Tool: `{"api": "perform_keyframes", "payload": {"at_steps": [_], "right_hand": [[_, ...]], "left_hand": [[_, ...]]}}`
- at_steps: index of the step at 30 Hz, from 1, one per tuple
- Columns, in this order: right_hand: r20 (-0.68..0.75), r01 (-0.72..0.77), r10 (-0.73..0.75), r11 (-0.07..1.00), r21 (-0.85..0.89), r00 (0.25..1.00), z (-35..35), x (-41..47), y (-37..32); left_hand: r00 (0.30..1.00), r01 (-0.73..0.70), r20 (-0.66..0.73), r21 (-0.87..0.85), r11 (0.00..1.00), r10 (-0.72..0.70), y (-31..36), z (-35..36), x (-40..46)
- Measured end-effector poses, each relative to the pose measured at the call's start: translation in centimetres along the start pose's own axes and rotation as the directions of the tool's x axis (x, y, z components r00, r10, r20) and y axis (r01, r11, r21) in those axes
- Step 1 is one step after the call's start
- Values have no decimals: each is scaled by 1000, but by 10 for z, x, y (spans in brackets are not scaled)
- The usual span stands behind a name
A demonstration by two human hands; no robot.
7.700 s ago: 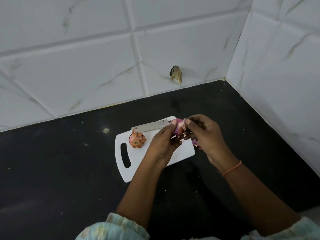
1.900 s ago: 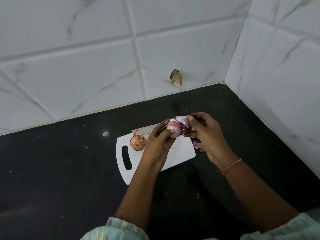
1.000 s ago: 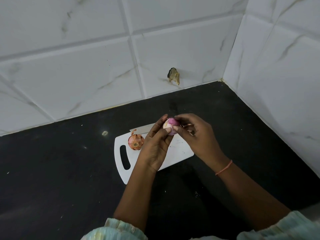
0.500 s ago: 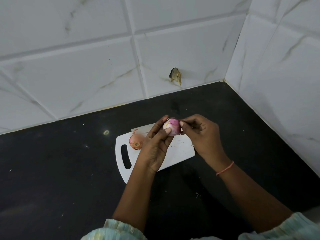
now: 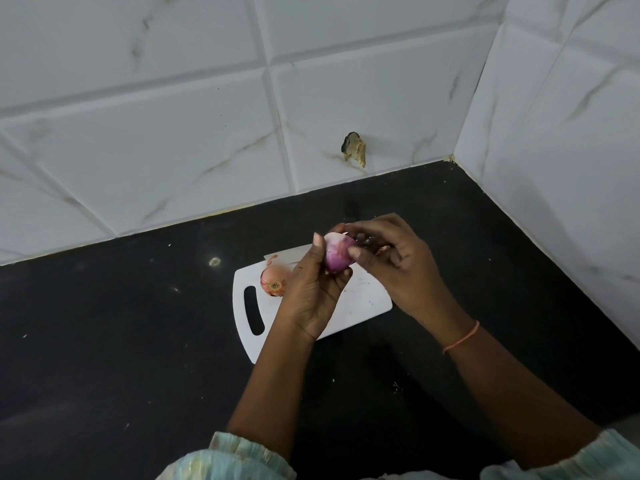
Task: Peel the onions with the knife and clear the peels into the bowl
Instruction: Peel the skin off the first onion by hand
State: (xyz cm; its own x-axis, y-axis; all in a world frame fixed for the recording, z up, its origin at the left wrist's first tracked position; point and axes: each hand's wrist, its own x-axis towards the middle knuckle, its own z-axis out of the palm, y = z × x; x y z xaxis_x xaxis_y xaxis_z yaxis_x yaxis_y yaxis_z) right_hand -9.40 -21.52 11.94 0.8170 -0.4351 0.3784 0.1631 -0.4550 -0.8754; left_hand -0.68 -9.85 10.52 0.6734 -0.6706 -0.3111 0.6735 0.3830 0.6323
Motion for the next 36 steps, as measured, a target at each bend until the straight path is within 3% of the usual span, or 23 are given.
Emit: {"api": "perform_keyframes", "payload": {"at_steps": [4,9,15,22,24,27,29,36], "right_hand": [[-8,68,-70,984,-164,997,5,0,0],[-35,125,-134,975,-185,990,5,-1,-1],[-49,139,-151,969,-204,987,5,1,-1],[91,222,-203,899,-379,975,9,2,6],[108,230,-205,916,-328,973,9,2,5],[17,30,-30,998,-46,999,7,1,1],[-25,-49,51,996,69,998,7,0,2],[-48,154,-167,968,-197,985,11,-3,0]], "left_hand": [[1000,0,29,70,998,-2,1,0,0],[999,8,-41,179,984,0,2,1,0],[995,47,-93,185,982,-30,2,11,-2],[985,90,-165,200,976,-57,6,12,-2],[986,101,-146,163,981,-77,7,14,-4],[988,103,-130,134,986,-85,9,13,-6],[988,99,-130,130,987,-82,11,12,-7],[984,81,-165,74,994,-68,11,14,-7]]}}
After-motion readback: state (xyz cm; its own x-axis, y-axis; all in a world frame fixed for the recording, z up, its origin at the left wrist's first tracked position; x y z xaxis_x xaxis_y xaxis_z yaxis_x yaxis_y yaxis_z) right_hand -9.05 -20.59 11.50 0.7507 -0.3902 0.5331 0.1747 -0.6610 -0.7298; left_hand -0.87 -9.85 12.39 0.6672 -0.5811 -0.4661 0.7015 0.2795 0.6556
